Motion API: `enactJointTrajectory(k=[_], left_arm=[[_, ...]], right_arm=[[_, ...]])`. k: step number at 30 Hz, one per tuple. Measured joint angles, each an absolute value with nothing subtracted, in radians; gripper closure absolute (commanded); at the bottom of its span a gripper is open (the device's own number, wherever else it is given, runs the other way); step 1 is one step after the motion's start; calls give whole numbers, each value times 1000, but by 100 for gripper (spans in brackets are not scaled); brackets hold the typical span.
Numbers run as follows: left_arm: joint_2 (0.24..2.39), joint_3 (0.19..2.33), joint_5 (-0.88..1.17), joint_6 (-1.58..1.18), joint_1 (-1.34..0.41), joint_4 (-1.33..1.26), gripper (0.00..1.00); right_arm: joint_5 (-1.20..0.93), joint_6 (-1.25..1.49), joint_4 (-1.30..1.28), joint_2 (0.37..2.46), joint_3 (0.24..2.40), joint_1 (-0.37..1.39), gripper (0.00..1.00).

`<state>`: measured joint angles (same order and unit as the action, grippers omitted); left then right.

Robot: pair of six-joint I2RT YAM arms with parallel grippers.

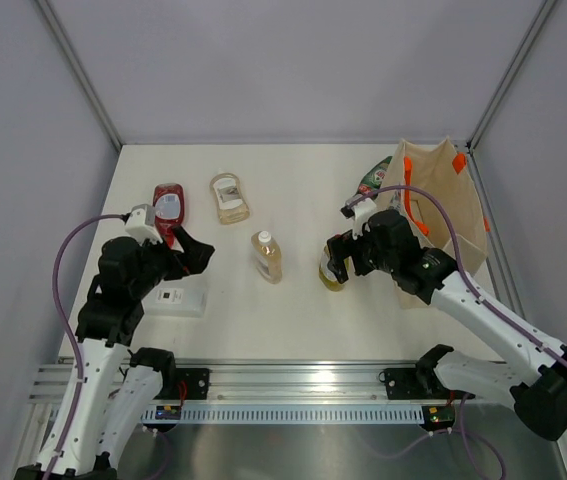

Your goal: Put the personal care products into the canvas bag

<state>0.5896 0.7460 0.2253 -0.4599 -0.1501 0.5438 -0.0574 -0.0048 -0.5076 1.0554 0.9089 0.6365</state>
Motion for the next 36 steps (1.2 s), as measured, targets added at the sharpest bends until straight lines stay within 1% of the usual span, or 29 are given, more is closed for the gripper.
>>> enactJointTrajectory(k=[5,11,12,15,16,18,19,20,22,23,26,30,32,36], left_arm=[[584,706,240,-485,-150,551,1],[575,702,260,-500,-150,563,1],[569,702,260,-500,-150,569,1],[546,700,260,-499,-150,594,1],[535,699,260,-499,-150,602,1],[515,693,260,-499,-150,606,1],[507,691,261,-499,-150,609,1],[498,689,262,-499,-150,612,1],[484,685,266,-499,-150,623,1],[479,685,266,-499,-150,634,1],[461,684,274,-499,-150,654,1],[440,684,298,-503,-150,658,1],[440,684,312,-507,-150,657,1],[443,684,334,-517,-150,651,1]], right_arm=[[12,109,-357,1095,823,638,0],[25,138,-158,1214,741,639,2],[27,138,-111,1228,720,639,4],[43,133,-50,1244,698,640,15],[49,128,-32,1251,696,640,28],[62,110,2,1256,696,640,48],[66,102,18,1255,695,641,56],[70,89,27,1253,691,642,73],[69,74,39,1246,679,641,90],[67,67,35,1240,678,641,100],[43,44,9,1225,678,636,100],[-124,28,-146,1213,751,556,100],[-273,12,-301,1221,867,465,100],[-506,1,-458,1239,1143,292,100]])
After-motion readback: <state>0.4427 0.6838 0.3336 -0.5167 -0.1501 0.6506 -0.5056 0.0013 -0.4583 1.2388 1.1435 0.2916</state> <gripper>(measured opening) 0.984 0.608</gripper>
